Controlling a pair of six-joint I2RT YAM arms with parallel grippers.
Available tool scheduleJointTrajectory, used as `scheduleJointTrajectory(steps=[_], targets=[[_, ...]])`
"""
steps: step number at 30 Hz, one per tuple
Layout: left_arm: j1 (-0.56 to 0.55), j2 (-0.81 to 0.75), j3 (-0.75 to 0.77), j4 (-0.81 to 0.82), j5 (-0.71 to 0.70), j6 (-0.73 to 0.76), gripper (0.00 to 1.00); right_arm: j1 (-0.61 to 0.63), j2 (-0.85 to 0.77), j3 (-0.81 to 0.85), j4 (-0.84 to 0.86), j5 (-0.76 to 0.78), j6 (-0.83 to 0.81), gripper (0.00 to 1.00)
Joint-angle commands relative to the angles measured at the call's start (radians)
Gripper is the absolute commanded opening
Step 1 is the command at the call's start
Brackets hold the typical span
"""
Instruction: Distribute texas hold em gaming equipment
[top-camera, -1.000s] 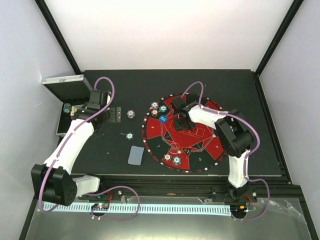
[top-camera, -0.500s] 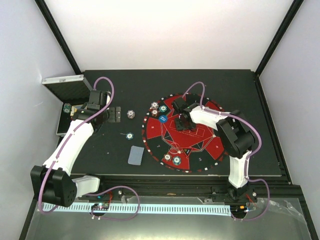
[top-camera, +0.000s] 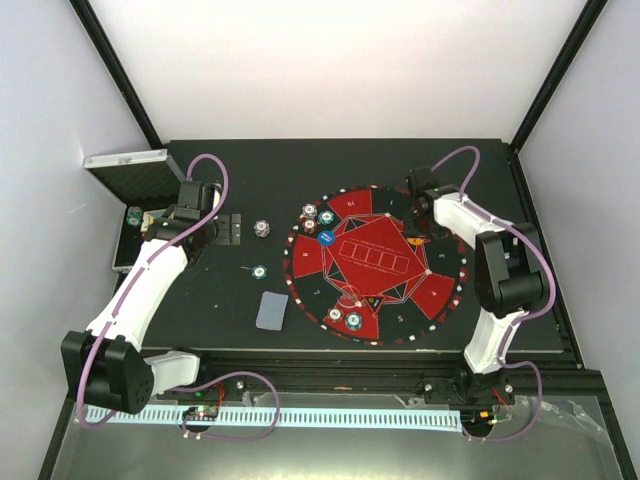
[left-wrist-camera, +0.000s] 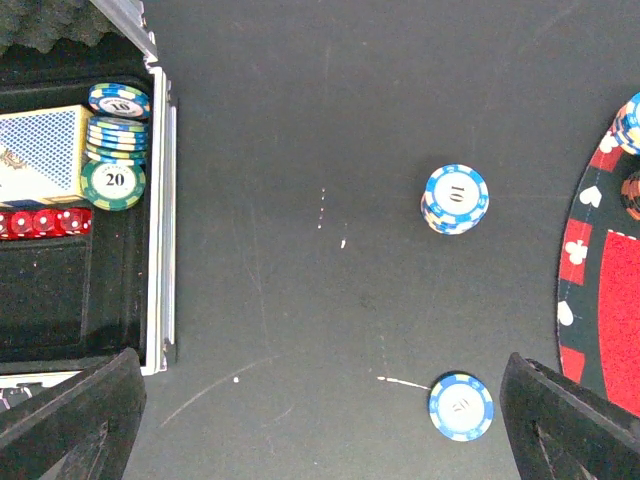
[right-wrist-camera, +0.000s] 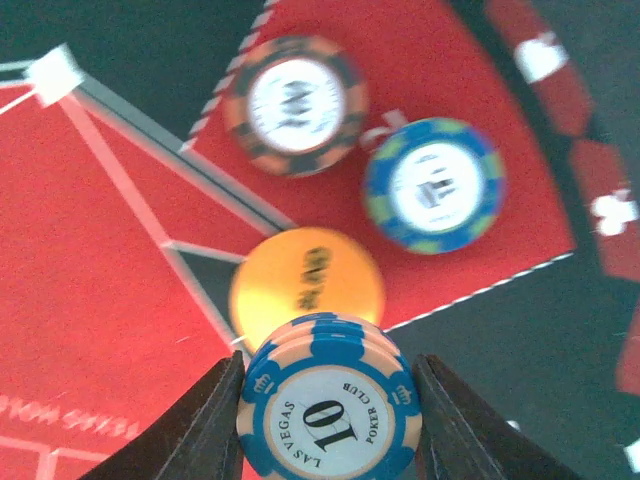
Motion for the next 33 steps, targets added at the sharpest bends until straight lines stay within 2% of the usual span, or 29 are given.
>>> scheduleJointTrajectory(steps=[1,7,26,33], targets=[[0.008,-0.024,-0.004,0.021,-0.003,0.014,0.99,-0.085,0.023,0.076,-0.021,0.019,-0.051,0.35],[0.008,-0.020,-0.006,0.023,0.002,0.014,0.99,-0.153,0.096,0.184,-0.043,-0.009,-0.074,0.35],[0.010,0.003,-0.003,0.027,0.006,0.017,0.99,-0.175,0.426,0.593,-0.184,-0.011,-0.116,0.35],[0.012,0.012,0.002,0.024,0.009,0.018,0.99,-0.176,0.460,0.623,-0.191,-0.004,-0.119,0.37]])
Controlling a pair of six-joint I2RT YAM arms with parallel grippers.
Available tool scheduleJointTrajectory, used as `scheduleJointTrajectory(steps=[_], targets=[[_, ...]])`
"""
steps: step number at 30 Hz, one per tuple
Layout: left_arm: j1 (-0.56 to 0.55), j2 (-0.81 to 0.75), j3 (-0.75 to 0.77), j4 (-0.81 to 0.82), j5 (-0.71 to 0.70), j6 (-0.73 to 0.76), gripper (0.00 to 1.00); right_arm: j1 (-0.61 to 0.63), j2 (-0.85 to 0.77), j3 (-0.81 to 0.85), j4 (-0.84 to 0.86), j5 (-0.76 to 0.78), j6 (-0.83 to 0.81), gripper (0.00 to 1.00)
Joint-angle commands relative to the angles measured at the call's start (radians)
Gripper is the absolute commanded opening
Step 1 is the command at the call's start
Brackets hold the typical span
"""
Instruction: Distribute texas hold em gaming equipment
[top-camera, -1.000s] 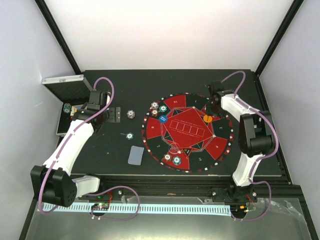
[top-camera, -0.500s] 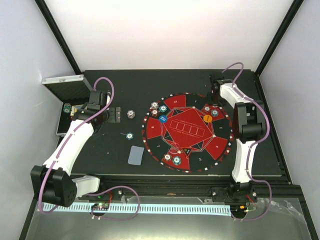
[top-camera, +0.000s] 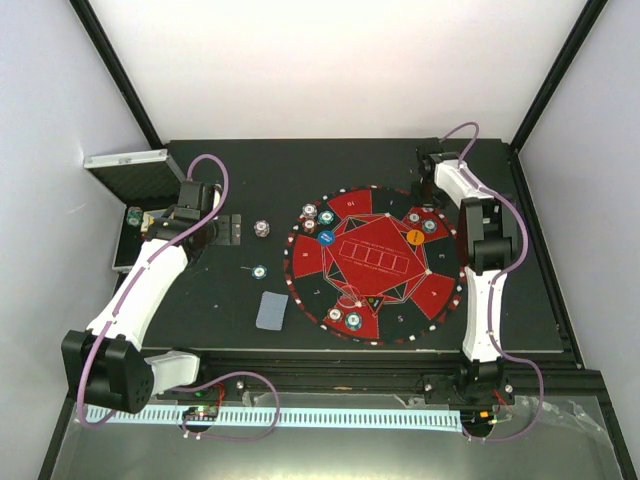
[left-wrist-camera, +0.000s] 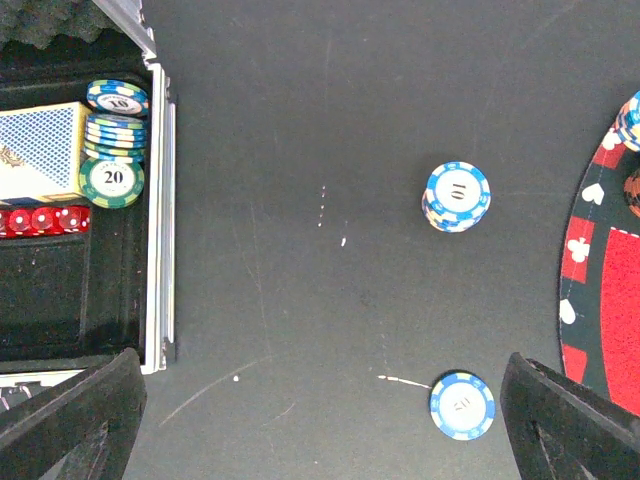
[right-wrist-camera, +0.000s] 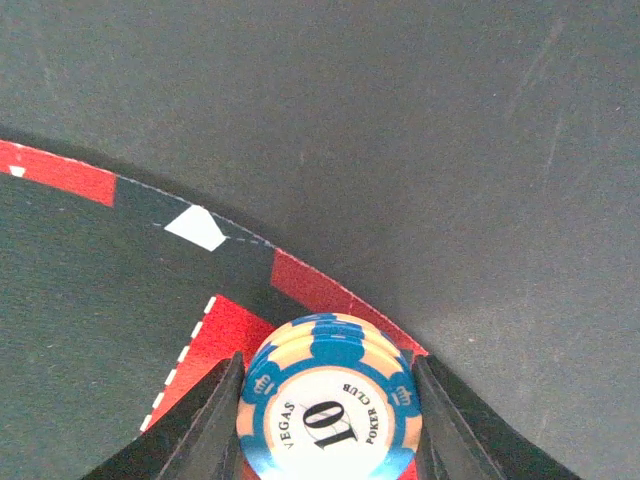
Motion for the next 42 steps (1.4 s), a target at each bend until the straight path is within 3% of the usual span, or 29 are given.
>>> scheduleJointTrajectory(steps=[1,13,20,25,33,42], targets=[[0.013,0.011,0.006,0.023,0.010,0.018,0.99,-0.007,0.016,0.036,-0.026,0.004,-0.011,0.38],[0.019,0.026,0.009,0.023,0.038,0.019,0.99,-0.008,0.004,0.042,-0.034,0.012,-0.008,0.59],[0.017,0.060,0.005,0.029,0.075,0.031,0.98,-0.008,-0.115,-0.035,-0.011,0.001,-0.006,0.64],[-0.030,0.220,0.074,-0.017,0.135,0.023,0.96,-0.008,-0.316,-0.171,0.032,-0.044,-0.003,0.68],[-0.070,0.535,0.328,-0.096,0.140,0.003,0.94,-0.008,-0.662,-0.466,0.129,-0.121,0.018,0.74],[-0.071,0.782,0.555,-0.163,0.116,0.001,0.92,-0.009,-0.781,-0.585,0.157,-0.140,0.002,0.79]])
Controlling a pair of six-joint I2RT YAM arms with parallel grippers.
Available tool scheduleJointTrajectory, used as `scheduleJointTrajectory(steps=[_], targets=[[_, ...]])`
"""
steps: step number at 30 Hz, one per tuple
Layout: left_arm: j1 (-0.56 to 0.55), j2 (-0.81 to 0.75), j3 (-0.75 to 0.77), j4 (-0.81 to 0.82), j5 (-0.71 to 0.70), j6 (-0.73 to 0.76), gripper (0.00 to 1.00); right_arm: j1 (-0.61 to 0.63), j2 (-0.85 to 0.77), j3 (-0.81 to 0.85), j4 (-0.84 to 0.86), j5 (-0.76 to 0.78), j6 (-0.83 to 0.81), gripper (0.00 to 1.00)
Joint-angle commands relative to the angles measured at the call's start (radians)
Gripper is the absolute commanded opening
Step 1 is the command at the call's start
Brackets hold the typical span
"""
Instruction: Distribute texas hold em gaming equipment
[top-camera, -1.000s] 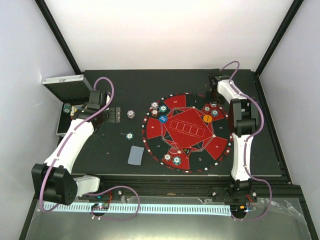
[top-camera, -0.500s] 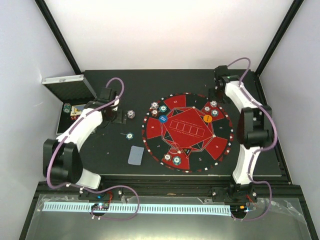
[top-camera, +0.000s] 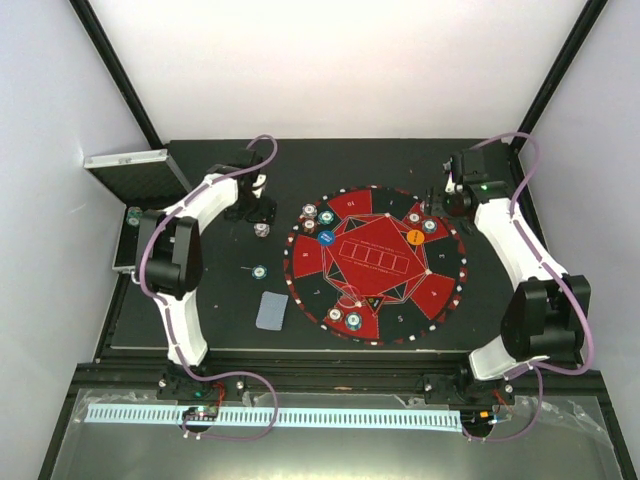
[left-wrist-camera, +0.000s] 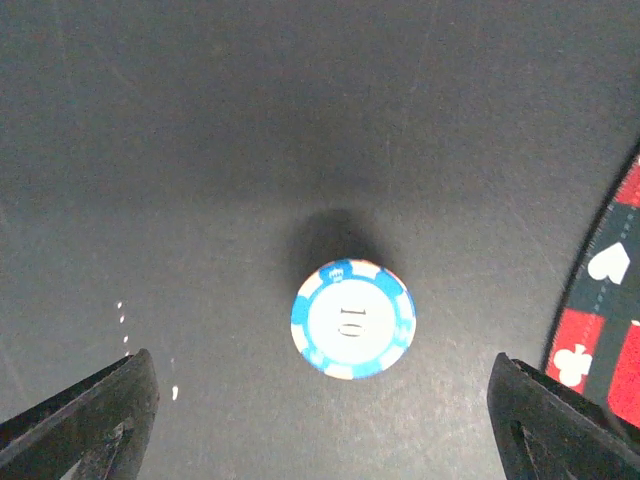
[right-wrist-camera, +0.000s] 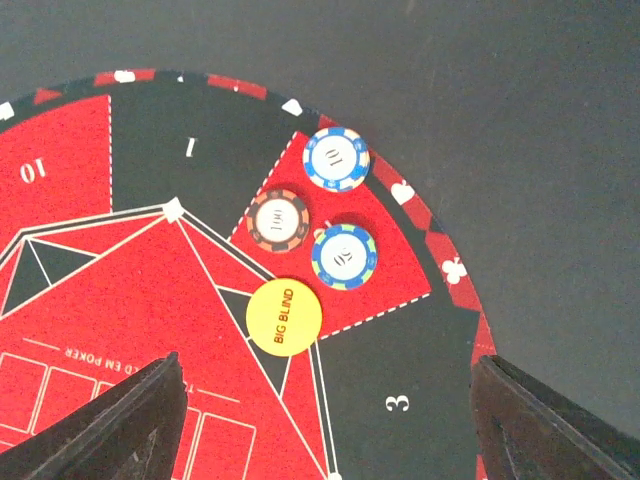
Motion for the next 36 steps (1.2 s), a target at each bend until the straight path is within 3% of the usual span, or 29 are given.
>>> scheduleJointTrajectory(steps=[1,24,36], targets=[[-0.002,0.062,0.079,-0.063,-0.011,-0.010,0.91,-0.006,-0.024,-0.024,0.032,-0.021,-0.005,0.79],[-0.025,0.169,0.074,-0.043,-0.009,0.039,0.81,-0.005,0.013,-0.017,0.041,-0.056,0.002,0.80],[-0.030,0.208,0.081,-0.049,-0.047,0.045,0.68,-0.005,0.012,-0.021,0.040,-0.051,0.003,0.80]])
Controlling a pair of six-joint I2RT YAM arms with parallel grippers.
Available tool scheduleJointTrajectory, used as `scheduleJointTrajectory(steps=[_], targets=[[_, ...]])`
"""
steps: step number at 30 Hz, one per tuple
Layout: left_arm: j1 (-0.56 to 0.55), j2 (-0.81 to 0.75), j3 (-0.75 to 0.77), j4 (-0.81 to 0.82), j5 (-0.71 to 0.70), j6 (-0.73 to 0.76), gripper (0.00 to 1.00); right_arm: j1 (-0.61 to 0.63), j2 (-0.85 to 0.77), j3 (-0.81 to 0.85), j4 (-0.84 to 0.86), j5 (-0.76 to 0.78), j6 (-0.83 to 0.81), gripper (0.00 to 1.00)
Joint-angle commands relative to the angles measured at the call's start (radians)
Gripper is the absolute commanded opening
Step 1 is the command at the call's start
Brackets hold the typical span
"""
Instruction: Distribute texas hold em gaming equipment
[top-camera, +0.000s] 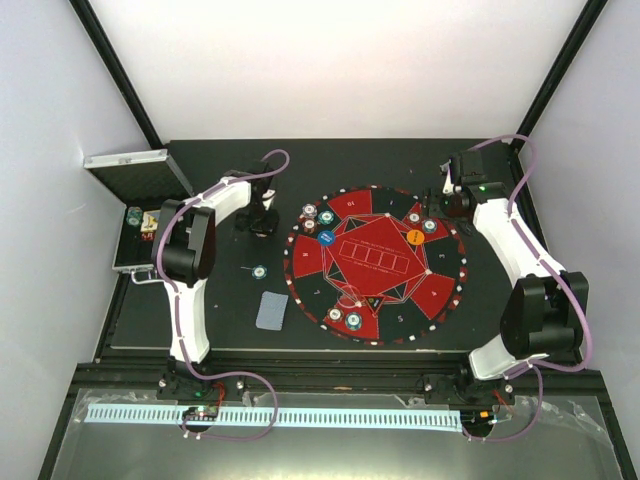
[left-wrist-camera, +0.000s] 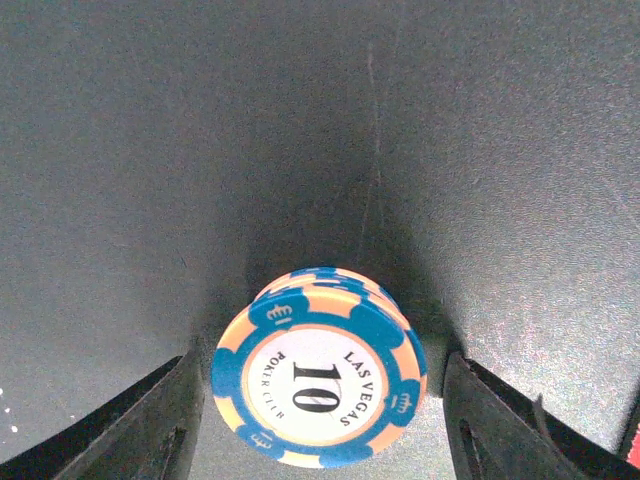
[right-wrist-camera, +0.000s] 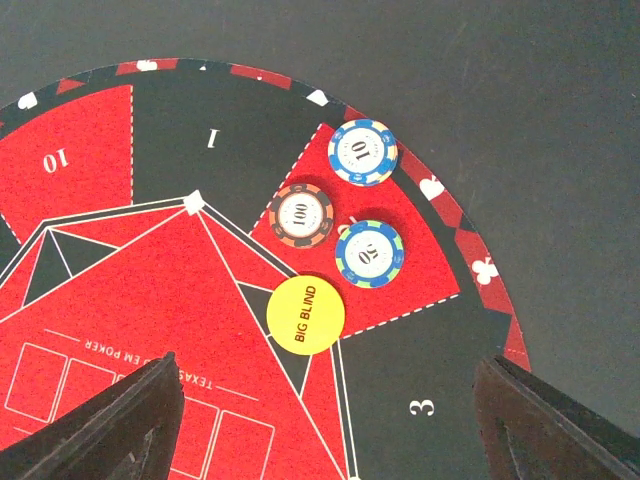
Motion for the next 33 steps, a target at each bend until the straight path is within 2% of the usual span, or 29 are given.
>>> scheduleJointTrajectory(steps=[1,21,29,33], targets=[[-0.005,0.036,0.031,-0.014,-0.036,0.014,0.66,-0.005,-0.001,0.004,0.019,0.003,0.004,0.80],[0.007,0.064,0.061,-0.034,-0.041,0.008,0.46,-0.005,-0.044,0.010,-0.002,0.011,0.002,0.81],[0.015,0.057,0.051,-0.014,-0.022,0.027,0.31,-0.005,-0.066,0.010,-0.009,0.016,0.002,0.81],[0.014,0.028,0.037,0.001,-0.015,0.025,0.27,-0.005,-0.075,0.006,-0.009,0.020,0.002,0.81]])
